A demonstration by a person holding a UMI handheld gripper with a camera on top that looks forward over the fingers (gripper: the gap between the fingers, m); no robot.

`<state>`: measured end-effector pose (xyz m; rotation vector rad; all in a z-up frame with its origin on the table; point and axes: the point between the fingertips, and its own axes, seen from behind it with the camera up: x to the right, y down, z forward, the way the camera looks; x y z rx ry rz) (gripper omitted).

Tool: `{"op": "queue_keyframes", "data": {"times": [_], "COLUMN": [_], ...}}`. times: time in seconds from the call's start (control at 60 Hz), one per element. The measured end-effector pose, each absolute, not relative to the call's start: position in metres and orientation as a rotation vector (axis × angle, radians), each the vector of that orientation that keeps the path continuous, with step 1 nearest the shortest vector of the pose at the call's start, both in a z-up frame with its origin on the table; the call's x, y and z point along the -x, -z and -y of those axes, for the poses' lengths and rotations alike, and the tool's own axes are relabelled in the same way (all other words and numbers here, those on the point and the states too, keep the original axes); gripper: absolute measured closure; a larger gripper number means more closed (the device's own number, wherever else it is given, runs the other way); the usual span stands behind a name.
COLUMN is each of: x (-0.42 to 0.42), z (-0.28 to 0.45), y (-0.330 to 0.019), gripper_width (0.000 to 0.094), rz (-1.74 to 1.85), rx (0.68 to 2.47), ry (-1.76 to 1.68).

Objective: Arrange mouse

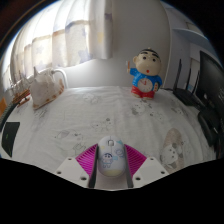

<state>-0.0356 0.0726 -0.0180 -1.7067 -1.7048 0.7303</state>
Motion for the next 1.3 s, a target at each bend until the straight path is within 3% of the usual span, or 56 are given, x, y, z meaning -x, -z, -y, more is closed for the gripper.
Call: {"op": "queue_keyframes", "data": {"times": [0.183, 0.317, 0.5, 0.633, 0.833, 1.033, 1.1, 1.15, 1.217, 1.25, 1.3], "x": [0.041, 0.042, 0.039, 0.029, 0.004, -0.022, -0.026, -0.023, -0.027, -0.029, -0.030], "z": [-0.085, -0.056, 0.096, 0.244, 0.417, 0.455, 0.455, 0.457, 0.459, 0.460, 0.453], "y": [0.009, -0.040, -0.135, -0.165, -0.122, -0.012, 0.014, 0.008, 0.006, 0.003, -0.015], "gripper_width": [0.0510, 0.0524, 0.0528, 0.0530, 0.0531, 0.0518, 0.0462, 0.0394, 0.0066, 0.0107, 0.0088], "rz": [1.681, 1.670, 1.721, 1.770, 1.814, 1.823, 1.848, 1.842, 1.904, 1.913, 1.894], "rx": [1.706, 1.708, 1.596, 1.526, 1.527, 1.670, 1.698, 1.661, 1.646, 1.652, 1.656], "ry": [-0.668, -0.714, -0.880, -0.979, -0.984, -0.801, -0.771, -0.791, -0.762, -0.758, -0.746]}}
